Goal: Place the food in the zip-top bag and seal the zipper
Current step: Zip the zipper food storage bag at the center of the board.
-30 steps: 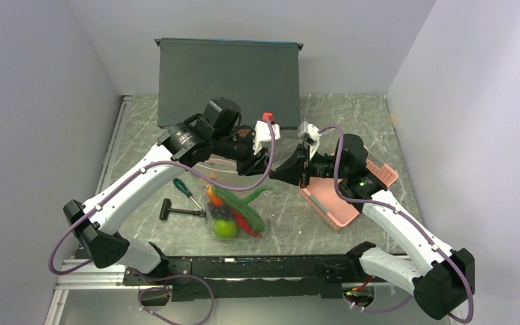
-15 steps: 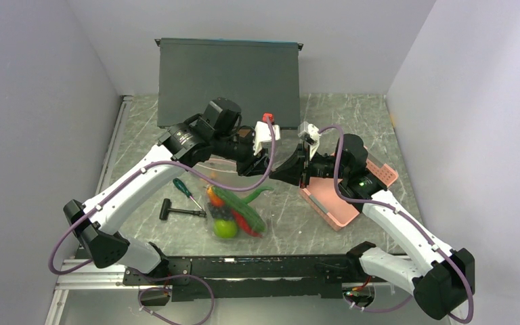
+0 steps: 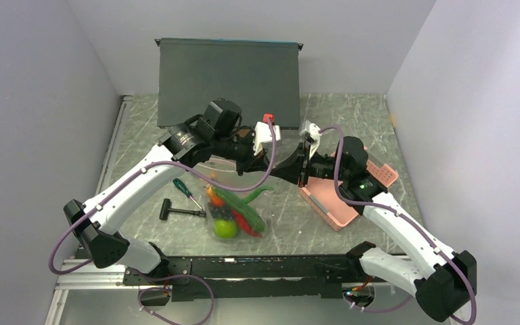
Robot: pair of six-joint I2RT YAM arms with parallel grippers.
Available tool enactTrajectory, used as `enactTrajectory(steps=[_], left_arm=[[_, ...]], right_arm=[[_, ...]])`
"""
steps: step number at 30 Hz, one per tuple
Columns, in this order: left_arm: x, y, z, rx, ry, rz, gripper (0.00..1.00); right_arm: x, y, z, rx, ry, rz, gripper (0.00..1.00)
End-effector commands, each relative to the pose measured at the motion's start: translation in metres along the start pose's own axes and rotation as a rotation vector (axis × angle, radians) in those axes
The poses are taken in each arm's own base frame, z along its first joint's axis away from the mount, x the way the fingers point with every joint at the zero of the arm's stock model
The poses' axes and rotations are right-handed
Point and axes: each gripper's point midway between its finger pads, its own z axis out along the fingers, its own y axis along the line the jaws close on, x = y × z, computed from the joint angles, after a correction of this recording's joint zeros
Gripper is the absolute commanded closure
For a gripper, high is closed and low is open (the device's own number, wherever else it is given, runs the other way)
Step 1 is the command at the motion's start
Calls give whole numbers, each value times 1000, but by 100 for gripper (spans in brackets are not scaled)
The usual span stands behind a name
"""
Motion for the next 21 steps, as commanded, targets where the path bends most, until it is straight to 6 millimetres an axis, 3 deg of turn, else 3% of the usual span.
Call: enactTrajectory(steps=[1,7,11,21], left_arm=[[-1,2,-7,-47,-3,-1,100],[10,5,-22,-137,20,-22,100],[28,-1,-35,-171,52,-36,100],[72,-2,-108,-466,83,-90,100]], right_arm=[[-32,3,-6,92,-147,-79,100],[-32,11,-19,109,-247,-54,100],[-30,7,-27,132,-271,-45,100],[-26,-12,-45,176,-294,17,100]])
